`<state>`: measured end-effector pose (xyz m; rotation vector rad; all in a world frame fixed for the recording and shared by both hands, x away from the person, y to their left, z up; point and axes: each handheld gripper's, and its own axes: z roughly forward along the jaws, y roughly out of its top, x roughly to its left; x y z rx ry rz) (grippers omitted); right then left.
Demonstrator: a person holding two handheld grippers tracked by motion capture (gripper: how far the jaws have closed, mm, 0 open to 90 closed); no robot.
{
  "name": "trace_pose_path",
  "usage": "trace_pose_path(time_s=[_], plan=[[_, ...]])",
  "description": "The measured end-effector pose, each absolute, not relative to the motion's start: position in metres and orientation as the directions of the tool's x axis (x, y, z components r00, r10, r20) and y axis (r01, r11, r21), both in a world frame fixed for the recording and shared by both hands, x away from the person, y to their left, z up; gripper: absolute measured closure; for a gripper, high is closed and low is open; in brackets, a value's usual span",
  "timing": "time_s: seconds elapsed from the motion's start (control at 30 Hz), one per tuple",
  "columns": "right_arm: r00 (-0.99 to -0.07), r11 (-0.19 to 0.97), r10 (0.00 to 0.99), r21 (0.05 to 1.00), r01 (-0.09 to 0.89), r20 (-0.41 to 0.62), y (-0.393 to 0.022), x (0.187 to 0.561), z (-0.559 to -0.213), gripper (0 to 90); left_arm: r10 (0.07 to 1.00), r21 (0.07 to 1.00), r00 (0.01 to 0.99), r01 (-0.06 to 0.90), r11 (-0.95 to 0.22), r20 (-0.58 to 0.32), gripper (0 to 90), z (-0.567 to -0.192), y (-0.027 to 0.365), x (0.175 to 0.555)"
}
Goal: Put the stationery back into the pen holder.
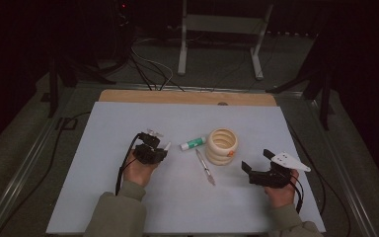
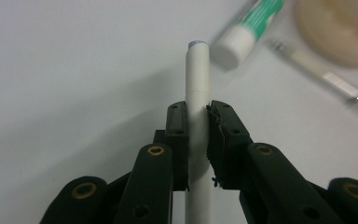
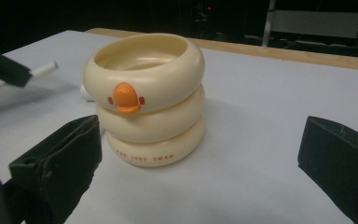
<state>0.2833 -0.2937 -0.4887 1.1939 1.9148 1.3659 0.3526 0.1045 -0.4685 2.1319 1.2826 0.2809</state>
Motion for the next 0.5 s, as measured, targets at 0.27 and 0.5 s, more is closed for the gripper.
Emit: trace_pose_path(time_s=[0.27,0.5], plan=[[-0.493,0.116,0.866,0.924,0.365,0.086,-0.294,0.284,-0.489,0.2,0.83,0.722,0.528,0.643,-0.255,-0.177,79.3,-0.443,0.109,0.351],[-0.493,0.116,0.866,0.923,0.367,0.087,-0.294,0.283,-0.489,0.2,0.818,0.757,0.542,0.612,-0.227,-0.193,79.3,-0.43,0.11,0.353]])
